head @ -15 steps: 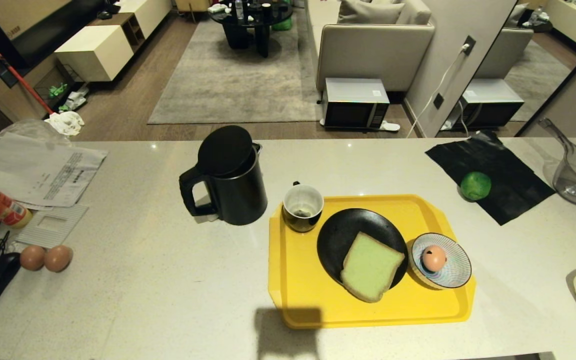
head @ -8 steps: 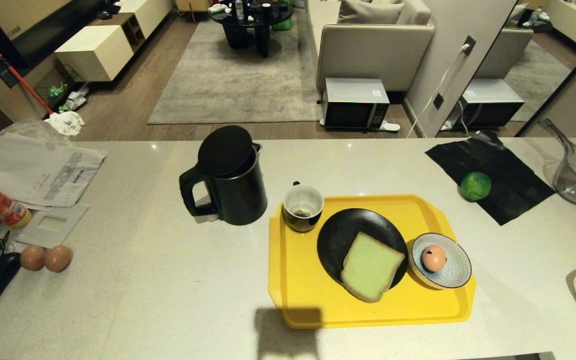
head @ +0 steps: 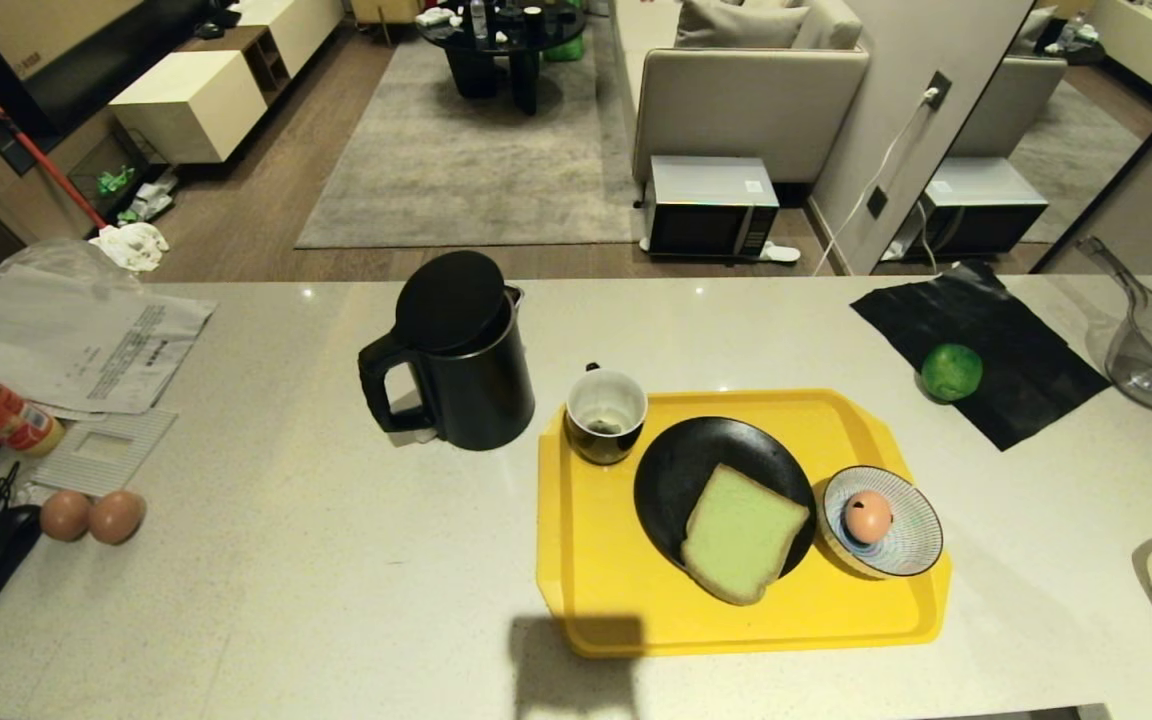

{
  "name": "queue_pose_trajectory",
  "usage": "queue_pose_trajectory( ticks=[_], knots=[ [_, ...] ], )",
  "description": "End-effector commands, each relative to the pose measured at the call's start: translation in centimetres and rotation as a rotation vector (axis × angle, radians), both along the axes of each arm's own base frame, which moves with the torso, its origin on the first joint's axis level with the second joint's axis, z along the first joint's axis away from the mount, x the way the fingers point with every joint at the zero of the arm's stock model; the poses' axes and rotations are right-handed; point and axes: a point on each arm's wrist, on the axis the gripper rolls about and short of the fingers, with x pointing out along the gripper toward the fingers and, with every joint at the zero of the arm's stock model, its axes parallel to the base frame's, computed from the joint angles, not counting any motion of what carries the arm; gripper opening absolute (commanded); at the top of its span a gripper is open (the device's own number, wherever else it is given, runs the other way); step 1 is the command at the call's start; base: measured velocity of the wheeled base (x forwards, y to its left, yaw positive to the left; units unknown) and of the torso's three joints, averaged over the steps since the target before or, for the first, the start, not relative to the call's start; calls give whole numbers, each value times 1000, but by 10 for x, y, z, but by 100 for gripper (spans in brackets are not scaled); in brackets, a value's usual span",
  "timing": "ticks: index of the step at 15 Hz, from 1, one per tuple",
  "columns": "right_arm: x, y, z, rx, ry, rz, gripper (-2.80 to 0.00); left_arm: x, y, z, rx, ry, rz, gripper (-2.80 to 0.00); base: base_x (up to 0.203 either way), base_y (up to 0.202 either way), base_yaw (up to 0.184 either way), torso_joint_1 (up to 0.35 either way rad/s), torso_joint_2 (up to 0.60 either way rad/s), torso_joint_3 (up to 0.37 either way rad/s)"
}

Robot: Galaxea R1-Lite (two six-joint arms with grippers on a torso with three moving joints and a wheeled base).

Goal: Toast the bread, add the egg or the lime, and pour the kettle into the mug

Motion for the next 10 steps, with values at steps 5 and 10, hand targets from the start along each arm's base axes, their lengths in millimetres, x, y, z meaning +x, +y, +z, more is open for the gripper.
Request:
queue_pose_trajectory(
  ticks=[5,10],
  knots=[
    [2,0,-7,1,27,0,-280,-1,0,-2,17,111,-13,-280,0,0,0,0,0,0],
    [2,0,-7,1,27,0,-280,-1,0,0,-46,19,-5,-280,0,0,0,0,0,0]
  ],
)
